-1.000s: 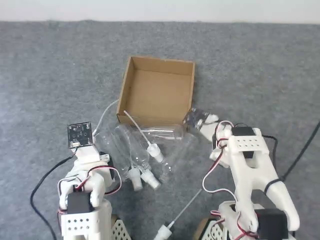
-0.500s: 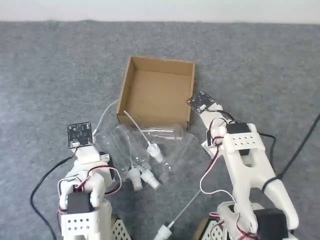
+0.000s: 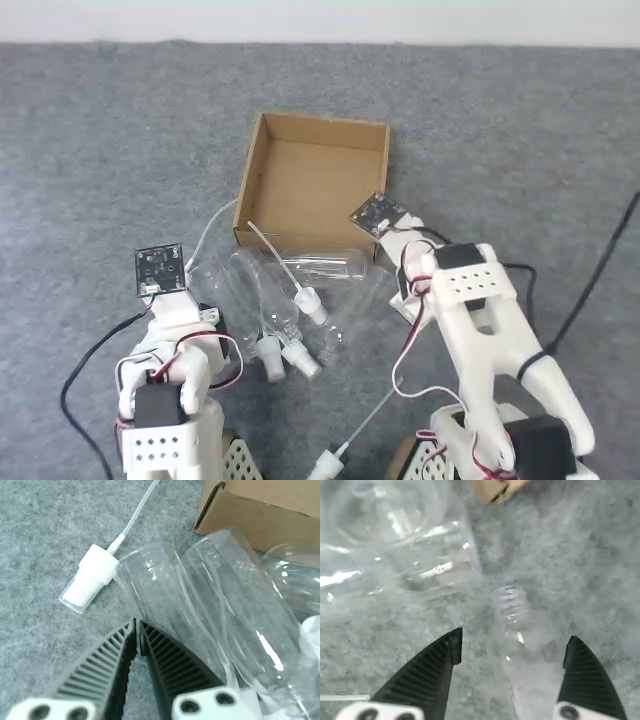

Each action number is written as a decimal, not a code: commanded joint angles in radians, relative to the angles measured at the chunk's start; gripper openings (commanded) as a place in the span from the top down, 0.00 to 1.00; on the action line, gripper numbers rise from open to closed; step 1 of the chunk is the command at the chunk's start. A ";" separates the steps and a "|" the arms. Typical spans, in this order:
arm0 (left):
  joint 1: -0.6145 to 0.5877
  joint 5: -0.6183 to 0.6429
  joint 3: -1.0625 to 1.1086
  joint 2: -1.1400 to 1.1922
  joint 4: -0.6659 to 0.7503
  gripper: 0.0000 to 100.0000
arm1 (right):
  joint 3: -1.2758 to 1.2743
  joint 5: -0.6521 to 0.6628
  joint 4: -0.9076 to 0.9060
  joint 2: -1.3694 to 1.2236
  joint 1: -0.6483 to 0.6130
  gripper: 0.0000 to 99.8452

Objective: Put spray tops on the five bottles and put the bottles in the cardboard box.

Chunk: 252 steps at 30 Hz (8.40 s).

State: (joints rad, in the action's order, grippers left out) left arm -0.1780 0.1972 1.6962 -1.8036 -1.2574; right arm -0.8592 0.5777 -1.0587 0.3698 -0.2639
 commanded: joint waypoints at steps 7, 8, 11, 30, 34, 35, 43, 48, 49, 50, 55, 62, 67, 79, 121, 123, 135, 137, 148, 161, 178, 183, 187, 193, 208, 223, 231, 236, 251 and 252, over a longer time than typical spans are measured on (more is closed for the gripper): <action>-0.002 0.002 -0.012 -0.018 -0.005 0.99 | 0.100 0.196 -0.065 -0.012 0.041 0.71; -0.002 0.002 -0.012 -0.018 -0.005 0.99 | 0.100 0.215 -0.065 -0.012 0.054 0.71; -0.002 0.002 -0.012 -0.018 -0.005 0.99 | 0.100 0.250 -0.065 -0.012 0.097 0.71; -0.002 0.002 -0.012 -0.018 -0.005 0.99 | 0.044 0.265 -0.044 -0.068 0.101 0.71; -0.002 0.002 -0.012 -0.018 -0.005 0.99 | 0.051 0.265 0.007 -0.166 0.093 0.71; -0.002 0.002 -0.012 -0.018 -0.005 0.99 | 0.055 0.265 0.012 -0.183 0.093 0.71; -0.002 0.002 -0.012 -0.018 -0.005 0.99 | 0.100 0.265 0.005 -0.206 0.094 0.75; -0.002 0.002 -0.012 -0.018 -0.005 0.99 | 0.101 0.265 0.005 -0.205 0.094 0.86; -0.002 0.002 -0.012 -0.018 -0.005 0.99 | 0.101 0.264 0.005 -0.205 0.094 0.87; -0.002 0.002 -0.012 -0.018 -0.005 0.99 | 0.101 0.262 0.005 -0.205 0.094 0.88; -0.002 0.002 -0.012 -0.018 -0.005 0.99 | 0.107 0.213 0.005 -0.160 0.091 0.91; -0.002 0.002 -0.012 -0.018 -0.005 0.99 | 0.109 -0.031 0.004 -0.004 0.047 0.92; -0.002 0.002 -0.012 -0.018 -0.005 0.99 | 0.110 -0.095 0.004 0.082 0.007 0.92; -0.002 0.002 -0.012 -0.018 -0.005 0.99 | 0.133 -0.358 0.041 0.268 -0.076 0.91; -0.002 0.002 -0.012 -0.018 -0.005 0.99 | -0.407 -0.539 0.305 1.098 0.054 0.92; -0.002 0.002 -0.012 -0.018 -0.005 0.99 | -0.440 -0.559 0.305 1.162 0.061 0.92; -0.002 0.002 -0.012 -0.018 -0.005 0.99 | -0.574 -0.555 0.303 1.435 0.062 0.92; 0.005 0.000 -0.012 -0.018 -0.005 0.99 | -0.574 -0.555 0.305 1.431 0.062 0.92; 0.002 -0.002 -0.012 -0.018 -0.005 0.99 | -0.575 -0.563 0.320 1.446 0.176 0.92; 0.005 -0.009 -0.222 -0.020 -0.038 0.99 | -0.577 -0.557 0.320 1.446 0.179 0.92; 0.404 -0.535 -0.387 -0.015 -0.061 0.99 | -0.628 -0.601 0.440 1.446 0.343 0.92; 0.427 -0.532 -0.407 0.078 -0.060 0.92 | -0.628 -0.618 0.447 1.446 0.366 0.92; 0.471 -0.519 -0.518 0.290 -0.069 0.89 | -0.628 -0.617 0.453 1.446 0.366 0.92; 0.628 -0.347 -0.641 0.580 -0.069 0.78 | -0.628 -0.620 0.460 1.446 0.397 0.92; 1.014 -0.106 -0.664 0.910 0.040 0.77 | -0.629 -0.618 0.473 1.446 0.438 0.92; 1.160 0.032 -0.665 1.247 0.258 0.78 | -0.629 -0.615 0.473 1.446 0.438 0.92; 1.160 0.029 -0.696 1.292 0.252 0.78 | -0.629 -0.615 0.473 1.446 0.438 0.92; 1.160 0.028 -0.757 1.293 0.184 0.78 | -0.629 -0.615 0.473 1.446 0.438 0.92; 1.160 -0.006 -0.816 1.361 0.157 0.80 | -0.629 -0.614 0.473 1.446 0.438 0.92; 1.160 -0.006 -0.831 1.392 0.155 0.80 | -0.629 -0.614 0.473 1.446 0.438 0.92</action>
State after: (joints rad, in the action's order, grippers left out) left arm 0.9759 0.2018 0.9429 -0.4657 -1.0978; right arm -1.5037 -0.0361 -0.6183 1.7998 0.1596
